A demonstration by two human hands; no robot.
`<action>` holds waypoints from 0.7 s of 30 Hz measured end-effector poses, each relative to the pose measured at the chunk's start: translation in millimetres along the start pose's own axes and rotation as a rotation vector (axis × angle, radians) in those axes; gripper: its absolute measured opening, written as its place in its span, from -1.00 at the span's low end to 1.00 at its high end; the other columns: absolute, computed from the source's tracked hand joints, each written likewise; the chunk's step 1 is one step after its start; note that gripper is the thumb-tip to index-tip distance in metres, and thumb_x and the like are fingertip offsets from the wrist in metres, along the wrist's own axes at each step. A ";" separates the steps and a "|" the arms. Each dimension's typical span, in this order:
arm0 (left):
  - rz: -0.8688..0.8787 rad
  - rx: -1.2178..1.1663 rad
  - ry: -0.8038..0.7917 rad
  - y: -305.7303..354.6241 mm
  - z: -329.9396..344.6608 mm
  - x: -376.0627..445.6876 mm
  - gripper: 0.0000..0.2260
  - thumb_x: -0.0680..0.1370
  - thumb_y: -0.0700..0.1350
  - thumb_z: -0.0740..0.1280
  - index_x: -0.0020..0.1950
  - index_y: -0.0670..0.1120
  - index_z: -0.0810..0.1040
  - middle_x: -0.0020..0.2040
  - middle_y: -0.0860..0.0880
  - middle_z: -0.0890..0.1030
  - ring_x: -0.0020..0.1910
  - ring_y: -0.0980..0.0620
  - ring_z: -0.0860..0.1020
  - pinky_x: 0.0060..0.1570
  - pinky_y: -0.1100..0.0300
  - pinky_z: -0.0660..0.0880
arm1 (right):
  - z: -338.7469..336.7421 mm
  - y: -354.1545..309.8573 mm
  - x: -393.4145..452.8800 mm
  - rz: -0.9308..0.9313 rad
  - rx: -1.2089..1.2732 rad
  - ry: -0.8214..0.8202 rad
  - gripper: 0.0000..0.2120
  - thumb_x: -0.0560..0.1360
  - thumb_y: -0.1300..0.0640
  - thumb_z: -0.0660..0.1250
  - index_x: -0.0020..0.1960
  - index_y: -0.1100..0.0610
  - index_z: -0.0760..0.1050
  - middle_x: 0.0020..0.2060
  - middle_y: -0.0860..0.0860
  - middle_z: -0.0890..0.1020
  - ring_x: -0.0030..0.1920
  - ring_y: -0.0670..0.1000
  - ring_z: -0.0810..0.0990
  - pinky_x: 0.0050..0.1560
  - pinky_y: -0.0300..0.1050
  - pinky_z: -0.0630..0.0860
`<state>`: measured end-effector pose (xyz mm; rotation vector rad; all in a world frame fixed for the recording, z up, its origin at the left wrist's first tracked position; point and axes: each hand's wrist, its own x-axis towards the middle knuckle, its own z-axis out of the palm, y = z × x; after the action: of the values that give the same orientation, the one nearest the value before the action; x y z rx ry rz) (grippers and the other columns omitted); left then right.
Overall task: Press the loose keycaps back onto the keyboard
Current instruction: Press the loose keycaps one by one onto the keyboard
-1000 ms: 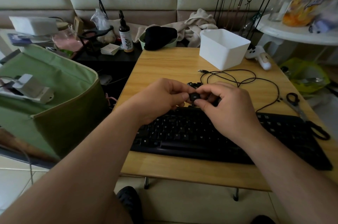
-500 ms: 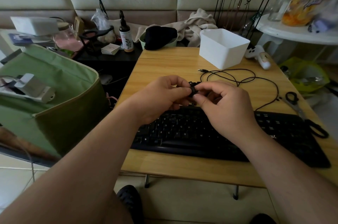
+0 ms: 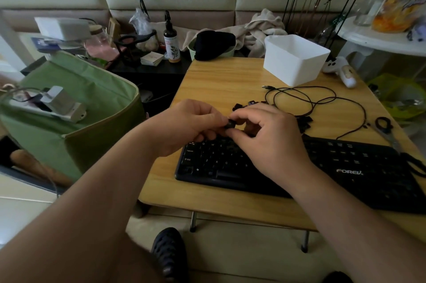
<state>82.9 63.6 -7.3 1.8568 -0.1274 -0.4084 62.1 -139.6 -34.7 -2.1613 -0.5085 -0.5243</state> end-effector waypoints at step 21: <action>-0.101 0.537 -0.004 -47.1 -47.9 -53.9 -0.84 0.46 0.10 0.58 -0.08 0.08 0.68 -0.18 0.09 0.71 -0.21 0.20 0.63 -0.16 0.27 0.49 | 58.5 -51.3 -17.5 0.285 -0.235 -0.535 -0.78 0.44 -0.22 0.51 0.04 -0.22 0.62 0.04 -0.16 0.41 0.22 0.05 0.30 0.07 0.04 0.27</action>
<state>43.5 137.5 -27.2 2.3981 -0.1573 -0.4801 31.8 -66.4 -44.5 -2.5512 -0.4224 0.1709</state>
